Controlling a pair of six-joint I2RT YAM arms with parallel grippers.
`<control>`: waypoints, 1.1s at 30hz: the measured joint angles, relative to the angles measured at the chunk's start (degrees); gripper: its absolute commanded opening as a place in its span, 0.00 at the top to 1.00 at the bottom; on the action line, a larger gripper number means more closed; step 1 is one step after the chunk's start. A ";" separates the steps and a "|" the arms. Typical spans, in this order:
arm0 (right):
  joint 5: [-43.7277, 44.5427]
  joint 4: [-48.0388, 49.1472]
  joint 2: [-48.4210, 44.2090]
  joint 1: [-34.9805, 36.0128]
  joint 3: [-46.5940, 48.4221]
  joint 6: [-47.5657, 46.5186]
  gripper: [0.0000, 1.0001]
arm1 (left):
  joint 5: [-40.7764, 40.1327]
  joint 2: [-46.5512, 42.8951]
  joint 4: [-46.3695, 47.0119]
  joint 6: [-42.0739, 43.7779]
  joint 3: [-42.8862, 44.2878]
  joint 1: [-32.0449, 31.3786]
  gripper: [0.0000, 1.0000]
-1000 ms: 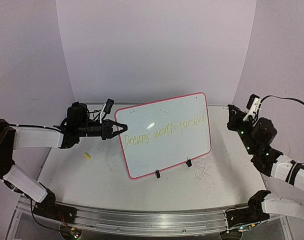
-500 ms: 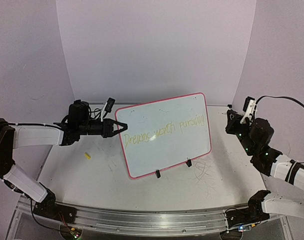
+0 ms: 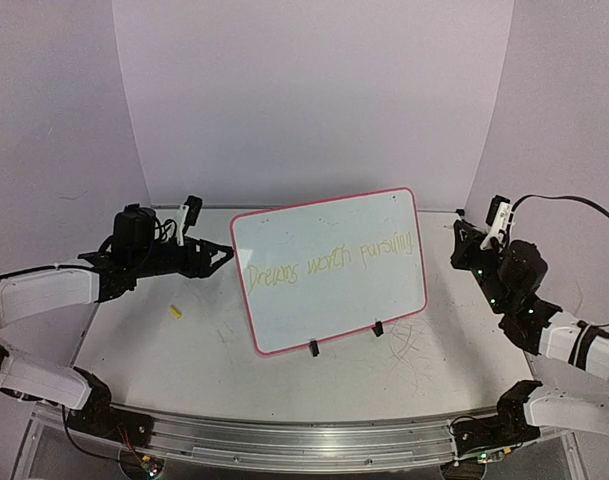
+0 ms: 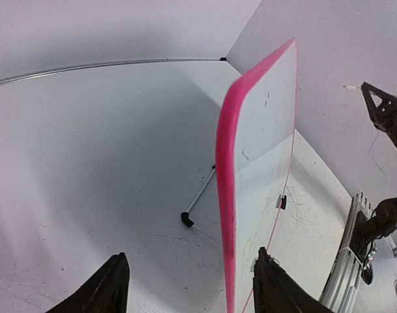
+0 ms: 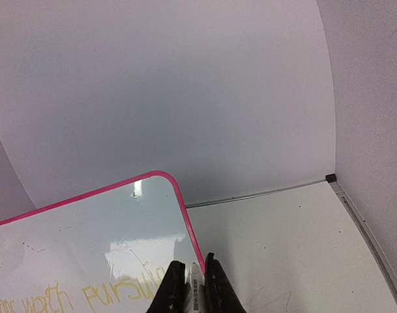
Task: Write a sentence on the whiteboard
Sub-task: Place the whiteboard at the center of the board, then pick up the pen cap from the corner of the board.
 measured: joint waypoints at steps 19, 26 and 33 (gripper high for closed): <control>-2.50 1.06 0.39 0.00 -0.99 -1.84 1.00 | -34.52 0.40 -33.63 -23.56 1.64 2.60 0.32; -4.25 0.61 -0.64 0.00 -0.99 -1.96 1.00 | -38.20 9.58 -40.40 -29.68 4.92 5.29 0.41; -5.31 -0.04 -1.64 0.00 -0.99 -1.92 1.00 | -37.65 16.44 -40.40 -34.82 8.04 5.30 0.45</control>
